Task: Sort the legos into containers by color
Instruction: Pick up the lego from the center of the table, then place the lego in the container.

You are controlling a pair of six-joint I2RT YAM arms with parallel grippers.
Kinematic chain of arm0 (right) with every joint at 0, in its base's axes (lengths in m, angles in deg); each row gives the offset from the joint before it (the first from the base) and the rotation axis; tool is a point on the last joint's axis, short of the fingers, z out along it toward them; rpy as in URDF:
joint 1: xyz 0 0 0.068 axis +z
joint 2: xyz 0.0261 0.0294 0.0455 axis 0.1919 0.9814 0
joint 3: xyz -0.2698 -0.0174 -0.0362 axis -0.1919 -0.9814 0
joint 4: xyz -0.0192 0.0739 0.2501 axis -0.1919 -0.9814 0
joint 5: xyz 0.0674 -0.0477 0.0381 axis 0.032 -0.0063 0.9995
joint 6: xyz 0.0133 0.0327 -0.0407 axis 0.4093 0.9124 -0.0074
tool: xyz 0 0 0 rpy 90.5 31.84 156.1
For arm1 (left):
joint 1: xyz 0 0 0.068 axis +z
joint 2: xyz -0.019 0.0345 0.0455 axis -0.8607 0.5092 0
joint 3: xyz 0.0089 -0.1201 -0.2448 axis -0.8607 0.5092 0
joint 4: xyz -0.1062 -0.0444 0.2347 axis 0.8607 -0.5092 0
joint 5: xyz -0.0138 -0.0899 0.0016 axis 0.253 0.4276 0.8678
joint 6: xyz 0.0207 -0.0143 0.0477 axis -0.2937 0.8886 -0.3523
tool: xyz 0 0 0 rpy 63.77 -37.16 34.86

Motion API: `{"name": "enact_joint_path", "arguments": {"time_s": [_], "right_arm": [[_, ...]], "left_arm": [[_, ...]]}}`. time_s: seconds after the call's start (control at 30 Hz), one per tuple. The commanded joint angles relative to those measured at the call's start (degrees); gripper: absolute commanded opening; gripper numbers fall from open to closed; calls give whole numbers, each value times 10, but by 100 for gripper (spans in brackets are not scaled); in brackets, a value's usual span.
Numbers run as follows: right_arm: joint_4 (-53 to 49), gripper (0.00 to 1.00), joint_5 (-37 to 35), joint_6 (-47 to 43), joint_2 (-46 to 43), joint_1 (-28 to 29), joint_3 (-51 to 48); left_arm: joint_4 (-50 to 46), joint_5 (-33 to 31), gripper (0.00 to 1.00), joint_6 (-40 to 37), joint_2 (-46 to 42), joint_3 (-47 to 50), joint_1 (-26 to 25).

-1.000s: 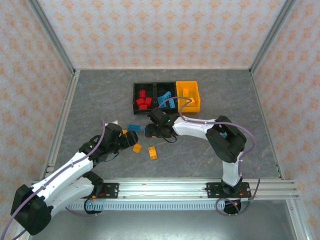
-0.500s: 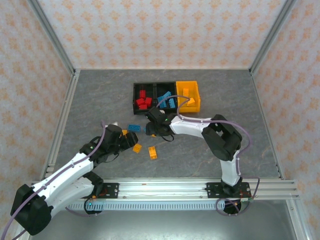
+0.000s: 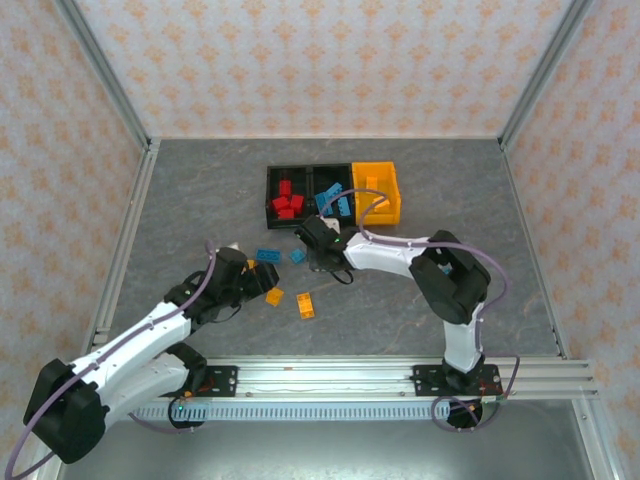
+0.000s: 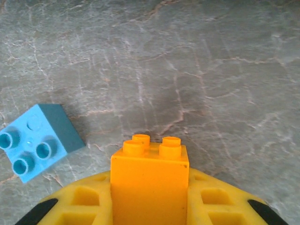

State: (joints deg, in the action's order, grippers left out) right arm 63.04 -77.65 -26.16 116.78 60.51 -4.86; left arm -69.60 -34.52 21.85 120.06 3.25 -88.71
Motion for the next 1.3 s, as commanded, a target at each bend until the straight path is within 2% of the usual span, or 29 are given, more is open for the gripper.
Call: {"name": "enact_joint_path", "arguments": {"time_s": [0.0, 0.1, 0.3, 0.53, 0.87, 1.03, 1.27], "right_arm": [[-29, 26, -45, -14, -59, -16, -8], [-40, 26, -58, -25, -97, -34, -12], [-34, 26, -56, -55, -169, -88, -31], [-22, 26, -31, -83, -190, -174, -12], [6, 27, 37, -107, -86, -265, 79], [10, 28, 68, -112, -9, -285, 135], [23, 32, 111, -106, 41, -289, 160]], "left_arm": [[34, 14, 78, 8, 10, 0, -10], [76, 34, 78, 16, 31, 6, -21], [130, 28, 78, 17, 100, -28, -57], [168, 27, 78, 6, 199, -107, -86], [170, 29, 78, 0, 256, -157, -107], [163, 18, 78, 6, 240, -142, -107], [154, 1, 78, 15, 212, -116, -107]]}}
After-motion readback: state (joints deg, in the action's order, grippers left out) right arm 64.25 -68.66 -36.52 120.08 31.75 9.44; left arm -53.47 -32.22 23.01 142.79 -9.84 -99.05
